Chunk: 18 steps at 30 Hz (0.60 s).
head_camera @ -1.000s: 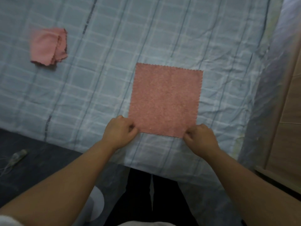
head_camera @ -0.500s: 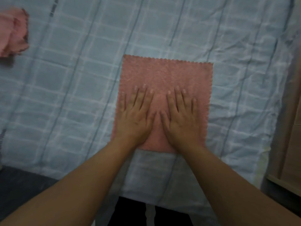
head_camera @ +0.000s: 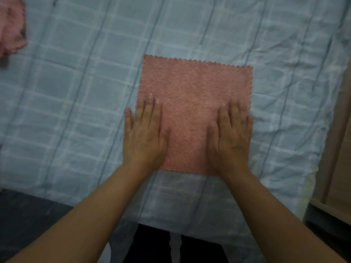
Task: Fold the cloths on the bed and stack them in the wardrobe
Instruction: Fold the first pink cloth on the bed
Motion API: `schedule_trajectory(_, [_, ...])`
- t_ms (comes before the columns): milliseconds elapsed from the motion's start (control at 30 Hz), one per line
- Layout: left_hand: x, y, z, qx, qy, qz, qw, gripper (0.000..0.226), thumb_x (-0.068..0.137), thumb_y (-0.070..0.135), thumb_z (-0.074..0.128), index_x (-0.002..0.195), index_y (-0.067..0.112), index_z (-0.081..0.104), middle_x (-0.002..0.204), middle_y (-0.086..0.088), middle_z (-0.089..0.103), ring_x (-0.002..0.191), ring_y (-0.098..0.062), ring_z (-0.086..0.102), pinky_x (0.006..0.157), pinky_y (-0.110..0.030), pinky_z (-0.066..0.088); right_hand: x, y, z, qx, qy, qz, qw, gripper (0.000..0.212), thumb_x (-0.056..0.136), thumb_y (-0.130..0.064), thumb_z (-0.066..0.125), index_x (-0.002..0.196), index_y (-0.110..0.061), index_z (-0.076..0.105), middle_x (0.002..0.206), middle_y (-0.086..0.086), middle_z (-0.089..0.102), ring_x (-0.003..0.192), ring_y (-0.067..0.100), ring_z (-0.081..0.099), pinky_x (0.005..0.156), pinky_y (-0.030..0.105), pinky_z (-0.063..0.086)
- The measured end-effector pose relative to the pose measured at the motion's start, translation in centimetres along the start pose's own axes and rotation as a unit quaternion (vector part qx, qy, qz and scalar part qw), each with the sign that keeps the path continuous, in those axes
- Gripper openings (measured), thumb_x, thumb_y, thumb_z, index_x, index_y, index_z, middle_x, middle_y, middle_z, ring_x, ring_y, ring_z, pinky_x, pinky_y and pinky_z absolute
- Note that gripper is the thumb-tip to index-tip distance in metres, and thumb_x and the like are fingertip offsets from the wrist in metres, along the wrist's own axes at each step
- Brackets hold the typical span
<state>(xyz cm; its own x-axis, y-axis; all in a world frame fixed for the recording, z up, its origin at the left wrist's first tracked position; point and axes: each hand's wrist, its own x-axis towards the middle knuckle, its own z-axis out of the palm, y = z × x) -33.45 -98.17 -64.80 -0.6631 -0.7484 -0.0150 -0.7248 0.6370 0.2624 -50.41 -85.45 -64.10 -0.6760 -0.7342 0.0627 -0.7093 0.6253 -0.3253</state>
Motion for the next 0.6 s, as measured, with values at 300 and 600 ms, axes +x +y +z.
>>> schedule_trajectory(300, [2.0,0.9,2.2,0.014,-0.031,0.085,0.996,0.065,0.105,0.047,0.035,0.163,0.019,0.028,0.171,-0.005,0.022,0.159,-0.027,0.020,0.127,-0.055,0.015,0.4,-0.5,2.0,-0.057,-0.068,-0.062,0.994,0.066,0.101,-0.051,0.040,0.159,-0.022,0.029,0.169,0.008,0.020,0.157,0.026,0.012,0.124,0.054,0.013])
schedule_trajectory(600, [1.9,-1.9,0.2,0.028,-0.032,0.025,0.999,0.068,0.103,0.050,0.037,0.163,0.018,0.028,0.171,-0.007,0.024,0.159,-0.027,0.019,0.128,-0.055,0.011,1.9,2.9,-0.5,-0.083,-0.047,0.032,0.995,0.066,0.101,-0.043,0.039,0.157,-0.011,0.032,0.167,0.014,0.025,0.156,0.028,0.015,0.125,0.054,0.009])
